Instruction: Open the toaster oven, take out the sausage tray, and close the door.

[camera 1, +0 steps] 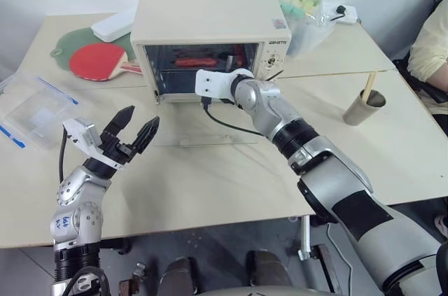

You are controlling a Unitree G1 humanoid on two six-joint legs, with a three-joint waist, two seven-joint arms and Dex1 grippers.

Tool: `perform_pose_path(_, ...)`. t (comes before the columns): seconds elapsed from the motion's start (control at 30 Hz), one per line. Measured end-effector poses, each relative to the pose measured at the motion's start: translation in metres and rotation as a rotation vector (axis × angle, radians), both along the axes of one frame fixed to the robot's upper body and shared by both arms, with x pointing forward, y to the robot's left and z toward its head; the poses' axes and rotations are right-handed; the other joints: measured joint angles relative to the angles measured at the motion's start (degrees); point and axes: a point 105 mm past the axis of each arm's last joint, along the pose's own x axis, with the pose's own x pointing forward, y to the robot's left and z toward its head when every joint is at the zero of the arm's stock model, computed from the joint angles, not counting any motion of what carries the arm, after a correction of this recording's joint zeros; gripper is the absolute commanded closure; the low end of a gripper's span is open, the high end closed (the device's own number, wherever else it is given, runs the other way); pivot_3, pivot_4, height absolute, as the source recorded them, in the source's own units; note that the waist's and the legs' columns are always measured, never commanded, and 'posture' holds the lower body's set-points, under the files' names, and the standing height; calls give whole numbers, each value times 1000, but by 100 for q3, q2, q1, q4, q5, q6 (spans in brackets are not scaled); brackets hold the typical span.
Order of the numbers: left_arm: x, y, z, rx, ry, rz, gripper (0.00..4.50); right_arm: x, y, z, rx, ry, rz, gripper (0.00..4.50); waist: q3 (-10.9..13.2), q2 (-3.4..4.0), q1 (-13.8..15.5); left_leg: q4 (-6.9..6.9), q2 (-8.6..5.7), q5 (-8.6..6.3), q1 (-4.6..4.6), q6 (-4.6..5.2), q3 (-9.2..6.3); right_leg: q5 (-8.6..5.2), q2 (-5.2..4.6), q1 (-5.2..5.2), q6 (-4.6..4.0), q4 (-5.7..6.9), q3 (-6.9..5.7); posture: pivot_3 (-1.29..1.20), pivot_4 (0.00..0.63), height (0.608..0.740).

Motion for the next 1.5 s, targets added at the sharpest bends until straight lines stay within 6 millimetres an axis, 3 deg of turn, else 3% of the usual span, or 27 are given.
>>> perform_pose_path(0.3,-1,2,-5,-2,18,12,0,11,-12,4,-15,-35,-67,22,0,0,-6,-2,1,0,0,0,1,0,0,-1,0,-2,0,0,150,740)
perform_pose_path(0.33,-1,2,-6,-2,22,14,0,11,-12,6,-15,-43,-67,196,0,0,-6,-3,1,0,0,0,1,0,0,-1,0,-2,0,0,150,740)
perform_pose_path(0.43,-2,2,-7,-2,25,16,0,10,-7,9,-12,-61,-47,907,0,0,-6,-4,1,0,0,0,1,0,0,-1,0,-2,0,0,150,740)
perform_pose_path(0.8,-2,2,-7,-3,27,18,0,11,-9,3,-14,-54,-44,4474,0,0,-4,-3,0,0,0,0,2,0,0,-1,0,-2,1,0,150,740)
perform_pose_path(1.5,-1,2,-7,-4,28,21,0,7,-8,8,-19,-29,28,4474,1,1,-14,-11,1,0,1,-1,3,0,0,-3,0,-6,0,0,150,740)
